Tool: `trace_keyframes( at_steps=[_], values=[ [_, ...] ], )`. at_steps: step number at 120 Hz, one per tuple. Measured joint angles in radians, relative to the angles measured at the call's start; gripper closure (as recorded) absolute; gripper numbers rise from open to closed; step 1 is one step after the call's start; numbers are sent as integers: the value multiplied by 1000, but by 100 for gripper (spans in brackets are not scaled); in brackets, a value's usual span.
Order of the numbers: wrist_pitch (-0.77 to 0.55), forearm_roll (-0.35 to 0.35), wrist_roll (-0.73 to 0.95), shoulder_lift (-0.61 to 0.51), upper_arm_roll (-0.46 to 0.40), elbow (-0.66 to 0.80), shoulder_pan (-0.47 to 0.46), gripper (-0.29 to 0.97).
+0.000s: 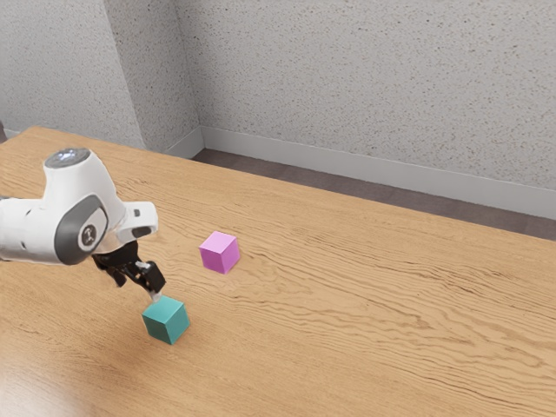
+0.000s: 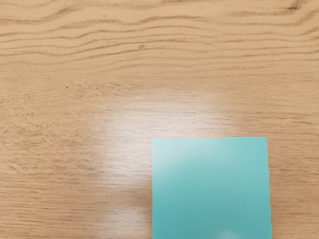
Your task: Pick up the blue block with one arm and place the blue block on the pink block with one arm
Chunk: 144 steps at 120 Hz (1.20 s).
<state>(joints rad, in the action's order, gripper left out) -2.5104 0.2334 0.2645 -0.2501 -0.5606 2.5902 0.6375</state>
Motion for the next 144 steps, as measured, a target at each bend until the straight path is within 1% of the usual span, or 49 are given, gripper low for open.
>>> trace_keyframes(
  at_steps=[20,37,46,71,96,128,144],
  values=[
    [-18,50,-32,38,-14,2,7,0],
    [-2,58,-60,52,-15,2,8,0],
    [5,36,-64,63,-16,0,10,0],
    [33,-5,-33,150,-15,-57,22,0],
    [47,-59,-4,208,-15,-92,20,0],
    [54,-100,17,276,-14,-120,17,0],
    [56,-174,7,308,-13,-135,21,1]
  ],
)
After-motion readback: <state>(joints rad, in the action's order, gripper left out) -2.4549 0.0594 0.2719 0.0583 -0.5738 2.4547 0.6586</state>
